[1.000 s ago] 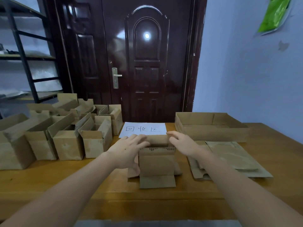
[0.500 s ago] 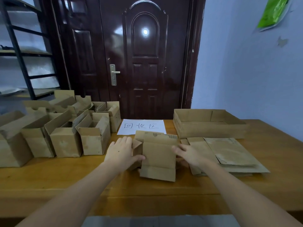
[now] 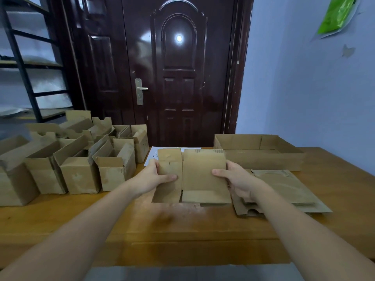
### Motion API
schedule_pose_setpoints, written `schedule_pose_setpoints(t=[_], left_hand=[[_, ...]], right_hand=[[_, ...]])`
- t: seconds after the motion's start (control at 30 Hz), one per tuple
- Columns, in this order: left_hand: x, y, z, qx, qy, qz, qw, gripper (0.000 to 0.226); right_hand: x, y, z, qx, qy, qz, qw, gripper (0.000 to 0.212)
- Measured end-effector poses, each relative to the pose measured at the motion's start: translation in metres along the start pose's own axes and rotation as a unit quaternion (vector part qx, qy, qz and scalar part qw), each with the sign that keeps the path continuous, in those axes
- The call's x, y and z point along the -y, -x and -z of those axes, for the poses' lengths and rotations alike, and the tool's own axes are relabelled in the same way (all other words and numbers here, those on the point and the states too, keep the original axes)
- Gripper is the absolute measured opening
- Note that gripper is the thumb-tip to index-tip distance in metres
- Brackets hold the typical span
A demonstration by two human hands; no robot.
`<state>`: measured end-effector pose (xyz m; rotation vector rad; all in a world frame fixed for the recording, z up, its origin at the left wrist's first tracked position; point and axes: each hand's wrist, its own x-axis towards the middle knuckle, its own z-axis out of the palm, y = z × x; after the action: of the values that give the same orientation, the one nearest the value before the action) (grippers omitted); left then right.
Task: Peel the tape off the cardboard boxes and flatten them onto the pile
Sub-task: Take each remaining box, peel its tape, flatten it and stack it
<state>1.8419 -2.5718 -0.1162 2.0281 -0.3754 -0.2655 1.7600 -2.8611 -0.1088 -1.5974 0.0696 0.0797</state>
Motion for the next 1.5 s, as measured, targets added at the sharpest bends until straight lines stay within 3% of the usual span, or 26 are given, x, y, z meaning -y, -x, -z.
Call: schedule_pose_setpoints(t=[0.1,0.17,0.23,0.3,0.4,0.5,0.6,0.8,1.0,1.17,1.27,1.4,1.5], left_hand=[[-0.006,0.003,-0.004,-0.052,0.030,-0.018,0.998,0.072],[-0.003,0.002,-0.010,-0.070,0.025,-0.038,0.996,0.072],[0.000,0.004,-0.013,-0.062,-0.015,-0.063,0.996,0.064],[0.000,0.004,-0.014,-0.036,-0.052,-0.078,0.995,0.061],[-0.007,0.006,-0.015,0.001,-0.101,-0.076,0.992,0.086],[-0.016,-0.001,-0.027,0.029,-0.150,-0.070,0.986,0.112],[-0.029,-0.013,-0.047,0.037,-0.170,-0.061,0.983,0.118],[-0.065,-0.042,-0.111,0.061,-0.132,-0.083,0.986,0.120],[-0.099,-0.069,-0.197,0.093,-0.154,-0.046,0.983,0.123],[-0.100,-0.084,-0.245,0.114,-0.159,-0.032,0.980,0.111],[-0.092,-0.086,-0.258,0.120,-0.255,-0.028,0.959,0.102],[-0.080,-0.088,-0.261,0.126,-0.405,-0.071,0.903,0.091],[-0.078,-0.094,-0.258,0.157,-0.436,-0.123,0.877,0.089]], right_hand=[[-0.004,-0.006,-0.003,-0.073,0.044,0.026,0.996,0.065],[-0.009,-0.009,-0.006,-0.094,0.120,0.066,0.986,0.059],[-0.012,-0.009,-0.006,-0.077,0.190,0.083,0.975,0.059],[-0.010,-0.005,-0.004,-0.022,0.265,0.061,0.962,0.085],[-0.006,-0.002,0.001,0.011,0.347,0.024,0.938,0.119],[0.001,-0.002,0.012,-0.001,0.388,0.022,0.921,0.122],[0.014,0.001,0.034,-0.015,0.413,0.016,0.910,0.124],[0.030,0.019,0.100,-0.118,0.408,0.041,0.905,0.092],[0.014,0.034,0.171,-0.177,0.443,-0.022,0.879,0.088],[-0.015,0.033,0.209,-0.227,0.462,-0.053,0.855,0.069],[-0.032,0.031,0.212,-0.226,0.504,-0.078,0.830,0.062],[-0.049,0.033,0.211,-0.147,0.637,-0.114,0.748,0.045],[-0.049,0.039,0.207,-0.093,0.635,-0.126,0.757,0.056]])
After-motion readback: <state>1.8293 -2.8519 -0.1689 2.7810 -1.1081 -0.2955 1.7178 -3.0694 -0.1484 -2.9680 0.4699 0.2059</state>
